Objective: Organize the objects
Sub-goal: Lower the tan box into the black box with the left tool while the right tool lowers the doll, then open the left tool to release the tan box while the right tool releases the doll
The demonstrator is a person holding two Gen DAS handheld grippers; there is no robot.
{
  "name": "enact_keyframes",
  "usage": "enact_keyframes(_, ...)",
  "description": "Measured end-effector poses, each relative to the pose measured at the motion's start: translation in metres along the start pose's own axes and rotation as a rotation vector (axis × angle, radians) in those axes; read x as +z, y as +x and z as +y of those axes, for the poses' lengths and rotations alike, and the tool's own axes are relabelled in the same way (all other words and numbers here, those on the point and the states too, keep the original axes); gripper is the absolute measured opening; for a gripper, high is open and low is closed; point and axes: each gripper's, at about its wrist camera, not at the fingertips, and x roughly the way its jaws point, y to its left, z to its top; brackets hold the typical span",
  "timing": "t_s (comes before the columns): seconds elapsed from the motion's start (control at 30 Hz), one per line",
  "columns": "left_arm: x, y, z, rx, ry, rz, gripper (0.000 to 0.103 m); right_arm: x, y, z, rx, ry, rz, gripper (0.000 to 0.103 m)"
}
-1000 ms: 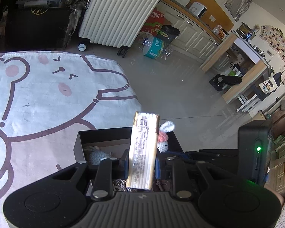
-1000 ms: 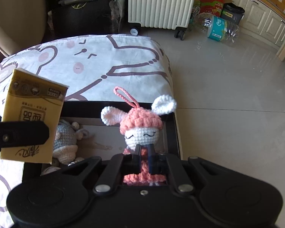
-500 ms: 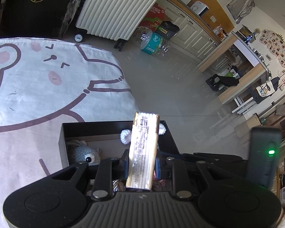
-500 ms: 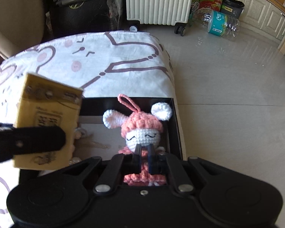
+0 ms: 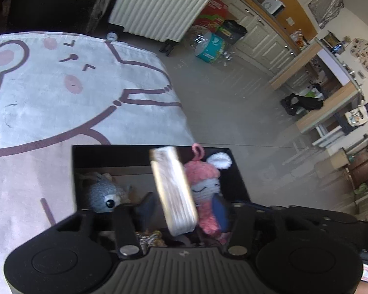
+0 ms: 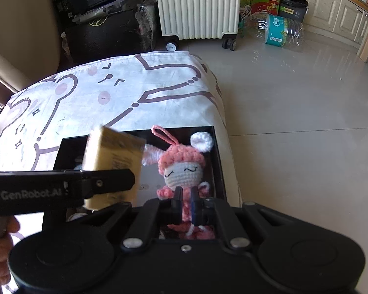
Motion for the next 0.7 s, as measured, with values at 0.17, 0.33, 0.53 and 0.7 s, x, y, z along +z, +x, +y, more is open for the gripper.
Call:
enact_keyframes(0.17, 0.003, -0.005, 0.002, 0.032, 0.011, -0.012, 0.060, 0.001, -0.005, 0.000, 0.010, 0.009, -0.013, 0.007)
enact_keyframes(0.33, 0.007, -0.016, 0.005, 0.051, 0.012, -0.034, 0.059, 0.003, -0.008, 0.005, 0.021, 0.006, -0.023, 0.006)
enact_keyframes(0.53, 0.013, -0.033, 0.012, 0.085, 0.001, -0.072, 0.049, 0.007, -0.016, 0.019, 0.122, 0.017, -0.037, 0.006)
enact_keyframes(0.7, 0.015, -0.042, 0.019, 0.101, -0.008, -0.075, 0.042, 0.012, -0.015, 0.045, 0.269, -0.002, -0.015, 0.006)
